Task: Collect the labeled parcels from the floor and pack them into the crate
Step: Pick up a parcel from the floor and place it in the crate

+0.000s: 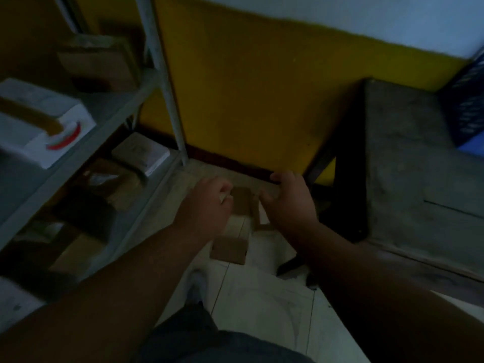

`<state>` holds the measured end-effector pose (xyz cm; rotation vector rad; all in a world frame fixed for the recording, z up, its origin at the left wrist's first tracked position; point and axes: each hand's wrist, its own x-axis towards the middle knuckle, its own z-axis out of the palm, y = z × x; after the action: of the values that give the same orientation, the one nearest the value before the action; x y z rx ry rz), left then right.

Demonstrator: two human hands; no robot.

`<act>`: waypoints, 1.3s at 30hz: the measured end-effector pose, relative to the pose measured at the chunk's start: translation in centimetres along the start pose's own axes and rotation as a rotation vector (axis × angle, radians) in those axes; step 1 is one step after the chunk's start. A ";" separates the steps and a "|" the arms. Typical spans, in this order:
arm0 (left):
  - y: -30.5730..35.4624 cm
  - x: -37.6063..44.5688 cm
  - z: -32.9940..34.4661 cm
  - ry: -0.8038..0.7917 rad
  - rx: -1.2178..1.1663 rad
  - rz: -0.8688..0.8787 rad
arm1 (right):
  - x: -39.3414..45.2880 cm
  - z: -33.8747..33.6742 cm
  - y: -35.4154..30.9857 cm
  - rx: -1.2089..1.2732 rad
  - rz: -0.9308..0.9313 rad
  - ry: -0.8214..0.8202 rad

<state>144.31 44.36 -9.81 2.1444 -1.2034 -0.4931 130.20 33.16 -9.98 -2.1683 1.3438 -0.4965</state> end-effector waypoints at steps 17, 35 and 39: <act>-11.5 25.7 17.8 -0.174 -0.091 -0.040 | 20.8 19.5 11.5 0.131 0.277 0.013; -34.9 32.8 55.3 -0.495 -0.255 -0.571 | 25.3 49.0 45.0 -0.114 0.386 -0.116; -37.8 31.8 59.5 -0.536 -0.281 -0.656 | 27.0 51.0 50.3 -0.133 0.731 -0.186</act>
<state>149.35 11.86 -79.82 2.1826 -0.5799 -1.4976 135.38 3.38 -80.36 -1.5919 1.9480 0.0802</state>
